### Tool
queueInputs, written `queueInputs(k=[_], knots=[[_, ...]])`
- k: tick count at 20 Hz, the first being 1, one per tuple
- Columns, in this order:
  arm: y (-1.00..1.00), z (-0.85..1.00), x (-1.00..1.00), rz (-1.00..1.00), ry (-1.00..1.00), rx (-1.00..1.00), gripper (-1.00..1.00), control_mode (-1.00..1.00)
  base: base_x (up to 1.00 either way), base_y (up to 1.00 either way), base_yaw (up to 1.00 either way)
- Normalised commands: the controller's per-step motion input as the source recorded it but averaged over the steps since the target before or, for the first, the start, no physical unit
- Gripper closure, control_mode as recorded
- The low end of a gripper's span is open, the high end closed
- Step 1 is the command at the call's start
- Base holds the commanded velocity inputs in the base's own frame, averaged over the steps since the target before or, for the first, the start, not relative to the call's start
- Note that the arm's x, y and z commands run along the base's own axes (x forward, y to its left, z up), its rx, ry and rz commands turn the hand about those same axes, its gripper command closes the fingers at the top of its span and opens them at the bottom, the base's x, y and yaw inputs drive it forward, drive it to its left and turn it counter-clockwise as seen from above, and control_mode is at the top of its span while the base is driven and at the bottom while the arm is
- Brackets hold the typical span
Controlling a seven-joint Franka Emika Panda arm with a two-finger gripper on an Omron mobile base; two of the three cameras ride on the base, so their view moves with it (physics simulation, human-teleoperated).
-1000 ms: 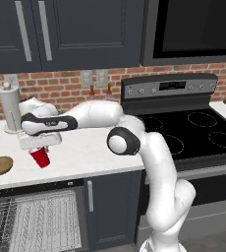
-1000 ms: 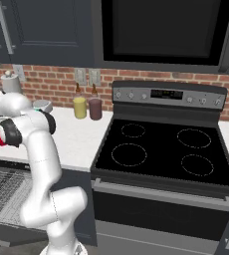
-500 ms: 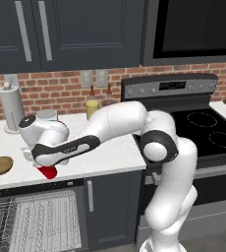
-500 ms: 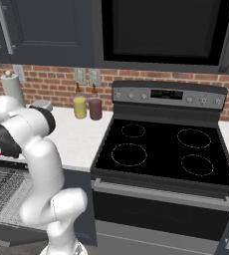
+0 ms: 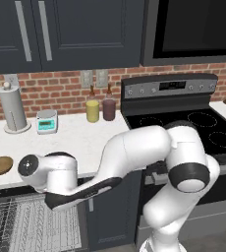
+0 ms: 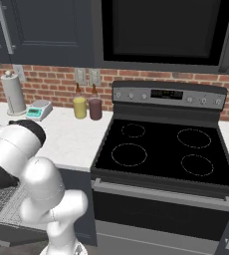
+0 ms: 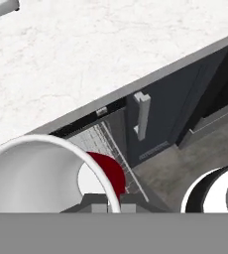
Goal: Pick up the cup and bowl from the counter, place them in the dishwasher, and close the dishwasher door.
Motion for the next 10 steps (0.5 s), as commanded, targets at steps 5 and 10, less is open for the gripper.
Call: queueInputs(k=[5,10], knots=[[0.03,-0.13,-0.21,0.02,0.05,-0.01,1.0,-1.0,0.0,0.0,0.0],[0.13,-0.44,0.0,0.07,0.12,-0.04,1.0,-1.0,0.0,0.0,0.0]])
